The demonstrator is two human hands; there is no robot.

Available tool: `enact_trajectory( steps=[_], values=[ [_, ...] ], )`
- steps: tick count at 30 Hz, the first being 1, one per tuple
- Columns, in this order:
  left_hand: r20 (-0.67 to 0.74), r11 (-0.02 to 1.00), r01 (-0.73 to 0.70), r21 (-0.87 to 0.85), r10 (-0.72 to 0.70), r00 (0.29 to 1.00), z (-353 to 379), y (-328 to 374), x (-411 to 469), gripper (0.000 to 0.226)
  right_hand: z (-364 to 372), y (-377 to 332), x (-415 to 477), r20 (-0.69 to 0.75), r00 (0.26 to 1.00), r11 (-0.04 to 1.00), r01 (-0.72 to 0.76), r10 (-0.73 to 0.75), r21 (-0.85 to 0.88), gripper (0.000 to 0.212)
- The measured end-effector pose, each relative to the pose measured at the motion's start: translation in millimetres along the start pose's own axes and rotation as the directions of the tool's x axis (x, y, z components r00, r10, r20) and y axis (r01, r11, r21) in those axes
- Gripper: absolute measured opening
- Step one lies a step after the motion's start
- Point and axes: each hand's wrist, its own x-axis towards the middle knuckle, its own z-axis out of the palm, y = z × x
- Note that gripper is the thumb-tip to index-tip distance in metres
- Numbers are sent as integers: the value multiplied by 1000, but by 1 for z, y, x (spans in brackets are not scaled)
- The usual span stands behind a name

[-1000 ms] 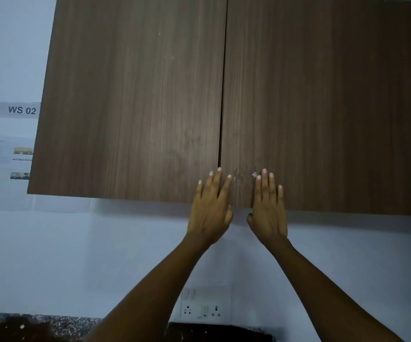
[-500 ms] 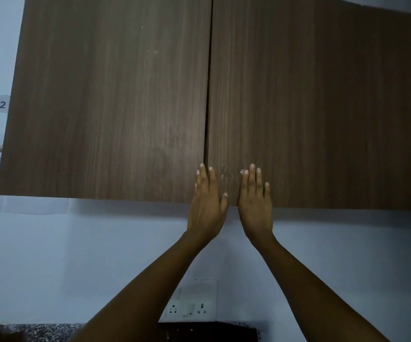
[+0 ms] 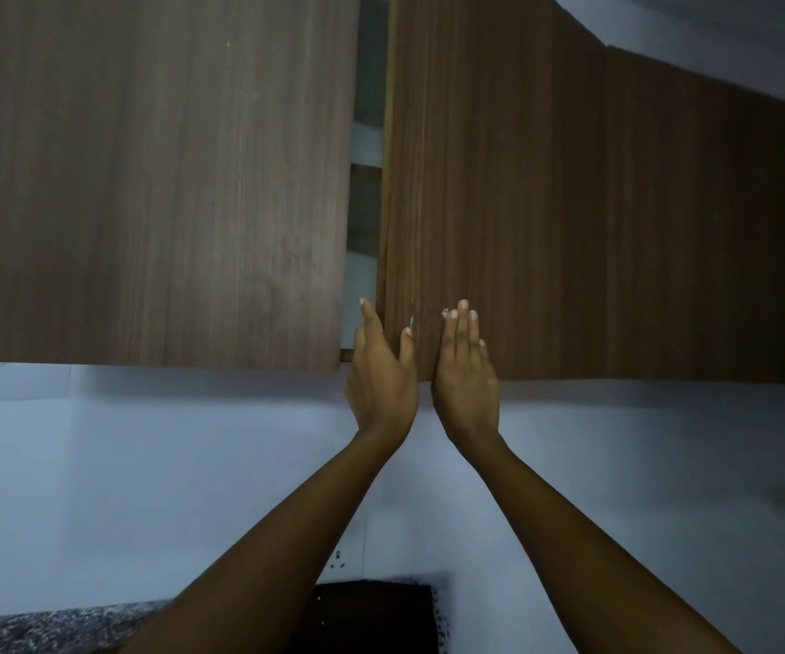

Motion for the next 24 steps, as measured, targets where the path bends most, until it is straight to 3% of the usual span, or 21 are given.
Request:
enact_trajectory(
  steps=[5, 16, 24],
  values=[
    [-49, 997, -8, -79, 5, 999, -8, 17, -11, 44, -21, 9, -7, -56, 998, 991, -17, 25, 133, 90],
    [-89, 961, -35, -274, 11, 996, -10, 69, -54, 40, -62, 41, -24, -66, 994, 974, -76, 92, 214, 99],
    [-62, 927, -68, -368, 49, 997, -2, 97, -76, 40, -86, 65, -35, -147, 980, 941, -78, 133, 330, 83]
  ],
)
